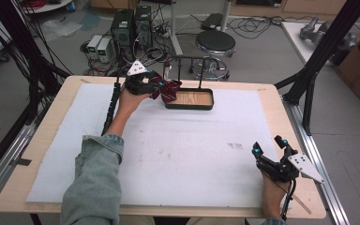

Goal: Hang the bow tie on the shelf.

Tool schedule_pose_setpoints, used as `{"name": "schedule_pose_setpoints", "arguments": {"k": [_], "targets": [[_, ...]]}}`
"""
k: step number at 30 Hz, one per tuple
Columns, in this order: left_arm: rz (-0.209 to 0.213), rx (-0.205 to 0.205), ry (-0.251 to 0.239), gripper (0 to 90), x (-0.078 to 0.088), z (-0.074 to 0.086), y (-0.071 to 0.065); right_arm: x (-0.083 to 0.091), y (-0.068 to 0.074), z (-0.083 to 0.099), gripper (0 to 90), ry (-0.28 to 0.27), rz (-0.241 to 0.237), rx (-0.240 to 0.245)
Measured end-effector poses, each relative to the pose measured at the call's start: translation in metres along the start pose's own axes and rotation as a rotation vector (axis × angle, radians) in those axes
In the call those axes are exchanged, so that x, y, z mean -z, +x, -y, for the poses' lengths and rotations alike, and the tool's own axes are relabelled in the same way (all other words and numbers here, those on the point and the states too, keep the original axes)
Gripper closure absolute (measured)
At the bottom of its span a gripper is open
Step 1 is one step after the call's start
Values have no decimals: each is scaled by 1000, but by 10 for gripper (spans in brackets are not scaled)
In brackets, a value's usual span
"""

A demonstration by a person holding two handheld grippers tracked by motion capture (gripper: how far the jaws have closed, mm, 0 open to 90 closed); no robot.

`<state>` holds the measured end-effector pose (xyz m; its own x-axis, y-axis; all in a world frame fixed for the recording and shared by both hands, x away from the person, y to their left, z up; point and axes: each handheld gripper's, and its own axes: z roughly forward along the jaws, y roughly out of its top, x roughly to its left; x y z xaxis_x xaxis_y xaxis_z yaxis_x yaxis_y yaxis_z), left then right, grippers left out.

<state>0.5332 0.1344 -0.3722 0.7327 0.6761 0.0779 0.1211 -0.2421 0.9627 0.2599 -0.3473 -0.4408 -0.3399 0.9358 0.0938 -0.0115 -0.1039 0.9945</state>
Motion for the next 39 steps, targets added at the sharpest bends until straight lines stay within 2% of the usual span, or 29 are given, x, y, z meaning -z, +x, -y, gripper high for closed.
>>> {"name": "schedule_pose_setpoints", "arguments": {"k": [3, 7, 15, 20, 29, 35, 39], "targets": [[-11, -8, -12, 398, 13, -1, 1, 0, 0, 0, 112, -1, 1, -4], [-36, 1, -30, 350, 30, -3, 3, -1, 0, 0, 112, 1, -1, -3], [-70, -26, -65, 286, 71, -10, -2, -1, 0, 0, 112, 0, -1, 1], [-87, -6, -91, 251, 98, -10, -5, -1, 0, 0, 112, 1, 3, 2], [-134, 5, -108, 242, 149, 2, -10, -1, -1, 0, 112, 3, 5, 0], [-187, 10, -104, 224, 178, 15, -14, -2, 0, 0, 112, 4, 7, -2], [-218, 17, -117, 217, 198, 25, -18, -1, -1, 0, 112, 4, 7, -2]]}}
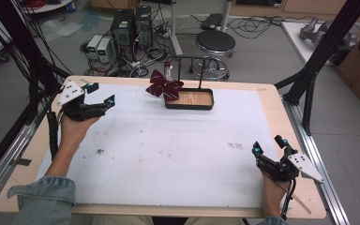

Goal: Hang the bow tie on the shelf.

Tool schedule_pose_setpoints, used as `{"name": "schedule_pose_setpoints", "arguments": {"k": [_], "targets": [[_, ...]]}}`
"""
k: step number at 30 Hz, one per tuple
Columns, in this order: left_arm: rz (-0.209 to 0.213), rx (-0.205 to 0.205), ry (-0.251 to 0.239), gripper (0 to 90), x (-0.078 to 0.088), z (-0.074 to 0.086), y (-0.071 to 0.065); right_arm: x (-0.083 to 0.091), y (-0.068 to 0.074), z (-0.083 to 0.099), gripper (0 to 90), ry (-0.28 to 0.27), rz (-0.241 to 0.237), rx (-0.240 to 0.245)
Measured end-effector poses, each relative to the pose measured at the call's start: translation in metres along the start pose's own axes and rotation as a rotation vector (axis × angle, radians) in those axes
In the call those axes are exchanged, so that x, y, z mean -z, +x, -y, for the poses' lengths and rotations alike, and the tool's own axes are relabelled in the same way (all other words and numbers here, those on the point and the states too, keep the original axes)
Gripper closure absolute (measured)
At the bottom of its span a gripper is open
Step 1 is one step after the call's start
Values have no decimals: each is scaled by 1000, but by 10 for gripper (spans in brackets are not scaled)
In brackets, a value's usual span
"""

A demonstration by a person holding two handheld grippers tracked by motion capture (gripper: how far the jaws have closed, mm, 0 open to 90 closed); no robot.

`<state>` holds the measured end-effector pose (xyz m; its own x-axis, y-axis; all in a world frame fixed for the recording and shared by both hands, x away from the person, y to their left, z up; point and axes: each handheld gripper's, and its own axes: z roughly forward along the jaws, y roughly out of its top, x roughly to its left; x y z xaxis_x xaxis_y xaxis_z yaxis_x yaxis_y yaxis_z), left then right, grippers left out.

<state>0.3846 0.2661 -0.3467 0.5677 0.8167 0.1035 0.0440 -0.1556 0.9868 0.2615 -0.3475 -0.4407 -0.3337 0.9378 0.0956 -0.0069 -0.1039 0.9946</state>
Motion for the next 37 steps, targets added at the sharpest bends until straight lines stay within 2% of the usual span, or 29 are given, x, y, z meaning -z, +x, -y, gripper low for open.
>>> {"name": "schedule_pose_setpoints", "arguments": {"k": [2, 8, 11, 19, 22, 26, 37], "targets": [[-17, -2, -6, 215, 10, 5, 1, 0, 0, 0, 112, 0, 2, -2], [-66, 45, -15, 210, 39, 23, 7, 0, 0, 0, 112, 0, 2, -3], [-94, 56, -16, 194, 52, 30, 7, 0, 0, 0, 112, 0, 5, -7], [-127, 59, 1, 190, 79, 48, -1, 0, 0, 0, 112, 2, 6, -8], [-141, 68, 17, 182, 85, 57, -5, 0, 0, 0, 112, 5, 6, -10], [-145, 110, 41, 171, 89, 66, -9, 0, 0, 0, 112, 3, 7, -6], [-146, 112, 73, 171, 89, 78, -16, 0, 0, 0, 112, 5, 4, -3]]}}
